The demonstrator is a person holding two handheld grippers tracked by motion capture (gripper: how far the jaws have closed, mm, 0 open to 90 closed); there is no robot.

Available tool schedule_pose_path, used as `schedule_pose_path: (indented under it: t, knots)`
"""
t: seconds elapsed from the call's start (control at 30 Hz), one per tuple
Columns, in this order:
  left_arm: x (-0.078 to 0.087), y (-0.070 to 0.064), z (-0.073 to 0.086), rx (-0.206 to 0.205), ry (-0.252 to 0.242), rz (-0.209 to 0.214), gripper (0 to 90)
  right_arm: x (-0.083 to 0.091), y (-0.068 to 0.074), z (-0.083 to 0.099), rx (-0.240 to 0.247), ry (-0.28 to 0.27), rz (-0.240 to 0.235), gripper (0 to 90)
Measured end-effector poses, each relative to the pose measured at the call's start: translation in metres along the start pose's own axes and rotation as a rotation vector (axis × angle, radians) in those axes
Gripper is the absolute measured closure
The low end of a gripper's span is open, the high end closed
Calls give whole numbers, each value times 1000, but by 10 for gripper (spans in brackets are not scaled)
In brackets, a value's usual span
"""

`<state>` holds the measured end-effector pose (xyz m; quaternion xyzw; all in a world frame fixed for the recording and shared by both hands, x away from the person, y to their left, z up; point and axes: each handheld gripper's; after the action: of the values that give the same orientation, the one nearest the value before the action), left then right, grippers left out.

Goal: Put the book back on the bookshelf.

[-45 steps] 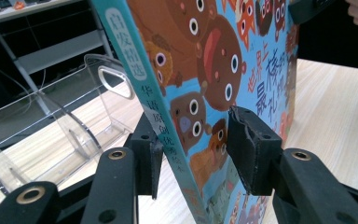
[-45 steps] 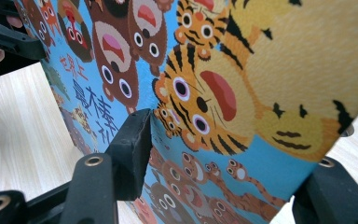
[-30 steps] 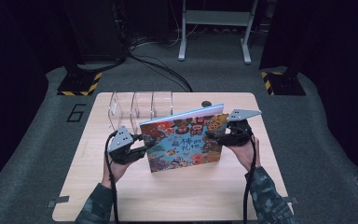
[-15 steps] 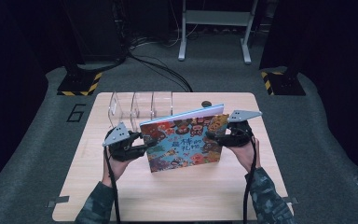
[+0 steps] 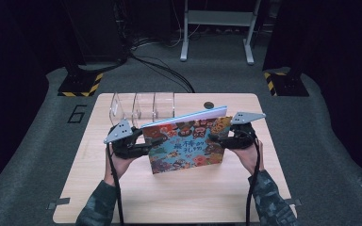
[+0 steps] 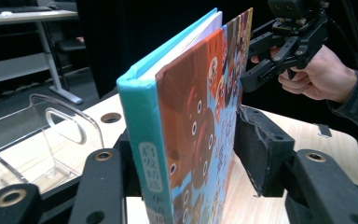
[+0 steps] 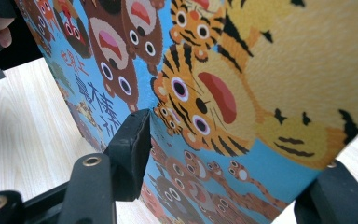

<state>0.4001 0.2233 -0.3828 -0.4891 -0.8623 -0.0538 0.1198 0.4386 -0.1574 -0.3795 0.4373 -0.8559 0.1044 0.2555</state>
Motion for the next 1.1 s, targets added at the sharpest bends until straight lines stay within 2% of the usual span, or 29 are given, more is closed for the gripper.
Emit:
schedule_pose_path:
  t: [0.1,0.23,0.33,0.37,0.4,0.47,0.5,0.53,0.77,0.9,0.93,1.1]
  knots:
    - [-1,1,-2,20,11,3,465,0,0,0,0,-2,1,434]
    - [-3,1,-5,0,37,1,456,-1,-1,1,-6,-10,-7,433]
    - [-3,6,-7,47,16,34,492,-1,-1,2,-5,-12,-7,433]
    - [-3,6,-7,47,16,34,501,-1,-1,2,-5,-12,-7,433]
    - [-5,6,-8,57,-14,19,514,-1,0,1,-7,-8,1,432]
    - [-6,6,-9,65,-12,27,529,-1,0,1,-5,-7,2,432]
    - [-8,5,-12,54,-17,3,551,-1,0,1,-10,-6,2,428]
    - [-8,5,-12,54,-17,3,554,-1,0,1,-10,-6,2,428]
    - [-14,4,-16,42,5,39,632,-3,-2,-1,-30,15,-14,414]
    - [-16,0,-18,25,41,55,656,-3,-2,-1,-33,20,-19,395]
    - [-16,0,-19,3,58,54,657,-4,-3,-2,-33,22,-22,390]
    - [-19,-3,-23,-11,101,60,680,-5,-5,-3,-35,24,-30,384]
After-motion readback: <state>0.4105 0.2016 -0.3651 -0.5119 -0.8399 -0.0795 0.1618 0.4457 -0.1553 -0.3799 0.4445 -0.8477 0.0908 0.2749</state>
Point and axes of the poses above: each handheld gripper's, and its own axes: x roughly backward along the jaws, z roughly out of its underside, y roughly to its left, and after that the axes turned 3 degrees about y, right-handed
